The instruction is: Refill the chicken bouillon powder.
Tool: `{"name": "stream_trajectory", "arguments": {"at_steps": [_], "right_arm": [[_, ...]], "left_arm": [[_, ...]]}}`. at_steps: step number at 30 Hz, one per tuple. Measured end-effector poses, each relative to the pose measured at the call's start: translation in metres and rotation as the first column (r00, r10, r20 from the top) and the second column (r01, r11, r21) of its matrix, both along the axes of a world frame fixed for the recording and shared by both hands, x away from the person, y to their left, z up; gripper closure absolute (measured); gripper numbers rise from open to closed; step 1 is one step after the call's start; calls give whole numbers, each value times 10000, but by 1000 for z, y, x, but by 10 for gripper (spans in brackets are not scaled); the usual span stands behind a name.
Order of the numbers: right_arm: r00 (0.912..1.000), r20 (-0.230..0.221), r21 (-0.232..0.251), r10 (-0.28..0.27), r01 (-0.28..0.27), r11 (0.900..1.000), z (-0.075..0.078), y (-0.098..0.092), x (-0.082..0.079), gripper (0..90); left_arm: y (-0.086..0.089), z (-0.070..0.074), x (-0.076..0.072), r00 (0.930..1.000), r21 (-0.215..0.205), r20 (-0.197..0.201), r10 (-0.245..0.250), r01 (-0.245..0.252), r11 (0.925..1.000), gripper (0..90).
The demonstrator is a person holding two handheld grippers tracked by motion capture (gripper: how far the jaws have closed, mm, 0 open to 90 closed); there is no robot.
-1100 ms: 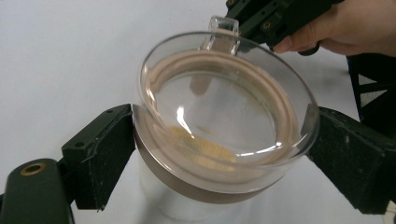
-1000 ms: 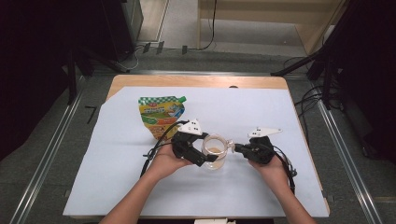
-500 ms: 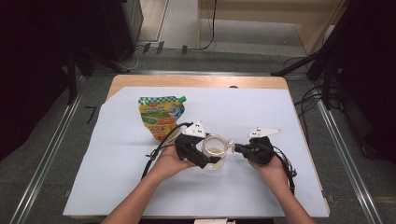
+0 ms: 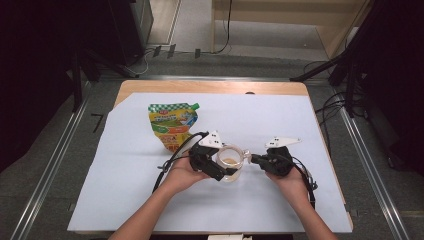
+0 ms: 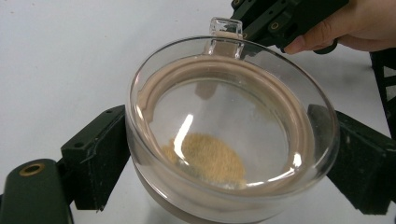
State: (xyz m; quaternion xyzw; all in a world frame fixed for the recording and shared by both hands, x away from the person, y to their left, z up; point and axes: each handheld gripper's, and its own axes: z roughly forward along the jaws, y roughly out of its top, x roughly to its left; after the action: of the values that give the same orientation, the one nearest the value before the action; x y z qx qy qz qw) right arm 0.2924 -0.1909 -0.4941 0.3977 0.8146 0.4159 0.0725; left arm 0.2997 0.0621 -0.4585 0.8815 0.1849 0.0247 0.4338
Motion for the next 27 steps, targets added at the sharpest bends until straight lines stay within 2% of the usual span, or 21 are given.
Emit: {"name": "stream_trajectory", "arguments": {"at_steps": [4,11,15,20,24,27], "right_arm": [[10000,-4,-1,20,-20,10000,0,0,0,900],[10000,-13,0,24,-24,10000,0,0,0,900],[10000,-22,-1,21,-21,10000,0,0,-1,900],[10000,-23,9,6,-6,10000,0,1,-1,900],[10000,-11,11,58,-58,10000,1,1,-1,900],[10000,-21,-16,42,-42,10000,0,1,-2,900]], "left_arm": [[1,2,0,10000,-152,-59,39,-40,9999,99],[0,7,-1,9999,74,118,-6,5,10000,99],[-1,9,1,9999,136,-116,-5,7,9999,95],[-1,11,0,10000,103,38,-22,22,9999,94],[-1,18,0,9999,-84,118,-10,11,10000,97],[-3,19,0,9999,-37,132,-108,108,9999,96]]}}
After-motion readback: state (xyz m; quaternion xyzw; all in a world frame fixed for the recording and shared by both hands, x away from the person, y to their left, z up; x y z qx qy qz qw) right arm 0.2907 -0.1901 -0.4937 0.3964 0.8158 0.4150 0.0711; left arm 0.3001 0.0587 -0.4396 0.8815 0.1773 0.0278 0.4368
